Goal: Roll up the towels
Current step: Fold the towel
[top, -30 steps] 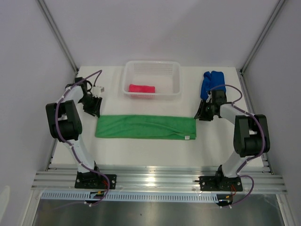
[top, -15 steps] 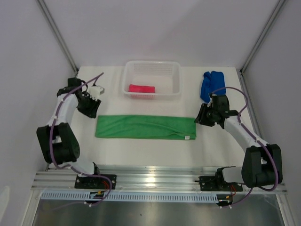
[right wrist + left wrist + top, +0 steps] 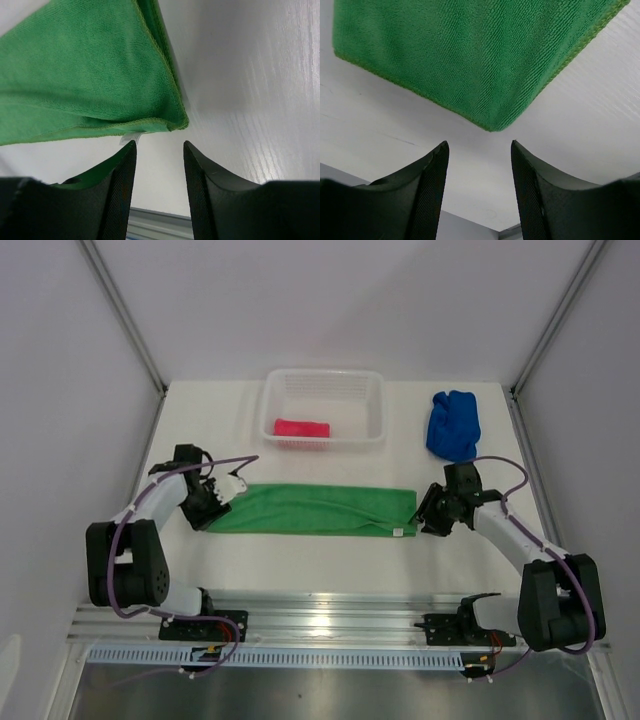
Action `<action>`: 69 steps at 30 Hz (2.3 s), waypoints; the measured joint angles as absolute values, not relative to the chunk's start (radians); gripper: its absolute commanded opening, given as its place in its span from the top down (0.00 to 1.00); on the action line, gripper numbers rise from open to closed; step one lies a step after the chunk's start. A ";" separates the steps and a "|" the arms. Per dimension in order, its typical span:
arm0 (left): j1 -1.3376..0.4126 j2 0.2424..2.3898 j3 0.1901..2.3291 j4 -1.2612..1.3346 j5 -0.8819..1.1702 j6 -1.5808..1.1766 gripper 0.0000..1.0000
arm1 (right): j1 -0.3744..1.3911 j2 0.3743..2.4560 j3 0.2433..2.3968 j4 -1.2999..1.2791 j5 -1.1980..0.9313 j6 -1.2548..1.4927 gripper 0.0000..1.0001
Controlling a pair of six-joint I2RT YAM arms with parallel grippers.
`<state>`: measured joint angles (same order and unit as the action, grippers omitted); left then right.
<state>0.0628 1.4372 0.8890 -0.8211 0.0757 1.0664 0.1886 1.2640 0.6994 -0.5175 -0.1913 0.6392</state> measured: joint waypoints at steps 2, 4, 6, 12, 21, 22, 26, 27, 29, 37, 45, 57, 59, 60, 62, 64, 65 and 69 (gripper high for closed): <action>0.063 1.448 0.871 -0.792 0.068 1.078 0.44 | 0.189 1.272 0.695 -0.508 -0.192 0.660 0.53; 0.062 1.461 0.855 -0.779 0.060 1.083 0.44 | 0.189 1.285 0.694 -0.492 -0.192 0.673 0.52; 0.062 1.482 0.844 -0.765 0.055 1.083 0.45 | 0.189 1.316 0.694 -0.470 -0.192 0.683 0.52; 0.062 1.517 0.830 -0.734 0.051 1.080 0.66 | 0.189 1.381 0.694 -0.434 -0.197 0.692 0.56; 0.062 1.522 0.830 -0.722 0.053 1.074 0.99 | 0.185 1.385 0.661 -0.416 -0.199 0.703 1.00; 0.062 1.524 0.830 -0.722 0.053 1.073 0.99 | 0.184 1.383 0.658 -0.415 -0.198 0.703 1.00; 0.062 1.525 0.830 -0.723 0.054 1.073 0.99 | 0.170 1.378 0.655 -0.416 -0.199 0.694 1.00; 0.062 1.526 0.830 -0.724 0.054 1.073 0.99 | 0.165 1.375 0.655 -0.421 -0.198 0.688 1.00; 0.069 1.525 0.831 -0.731 0.058 1.074 0.99 | 0.151 1.351 0.655 -0.440 -0.194 0.677 1.00; 0.108 1.524 0.853 -0.783 0.082 1.081 0.99 | 0.121 1.220 0.652 -0.466 -0.191 0.642 0.90; 0.108 1.523 0.854 -0.795 0.101 1.081 0.99 | 0.270 1.193 0.742 -0.459 -0.231 0.269 0.56; 0.108 1.523 0.877 -0.786 0.101 1.074 0.99 | 0.333 1.275 0.825 -0.618 -0.376 -0.754 0.52; 0.108 1.523 0.877 -0.786 0.101 1.074 0.99 | 0.346 1.315 0.825 -0.635 -0.378 -0.823 0.51; 0.108 1.523 0.877 -0.786 0.100 1.074 0.99 | 0.353 1.330 0.825 -0.637 -0.377 -0.848 0.50; 0.108 1.523 0.877 -0.785 0.100 1.074 0.99 | 0.361 1.351 0.825 -0.633 -0.376 -0.881 0.50; 0.108 1.523 0.877 -0.783 0.099 1.074 0.99 | 0.366 1.377 0.825 -0.629 -0.376 -0.907 0.49; 0.108 1.523 0.877 -0.782 0.099 1.074 0.99 | 0.366 1.392 0.825 -0.628 -0.375 -0.919 0.49; 0.108 1.523 0.877 -0.779 0.099 1.074 0.99 | 0.365 1.449 0.825 -0.625 -0.376 -0.949 0.50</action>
<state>0.1081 1.5234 0.8768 -0.7788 0.0990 1.0737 0.3653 1.4494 0.8249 -0.6254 -0.3756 -0.9485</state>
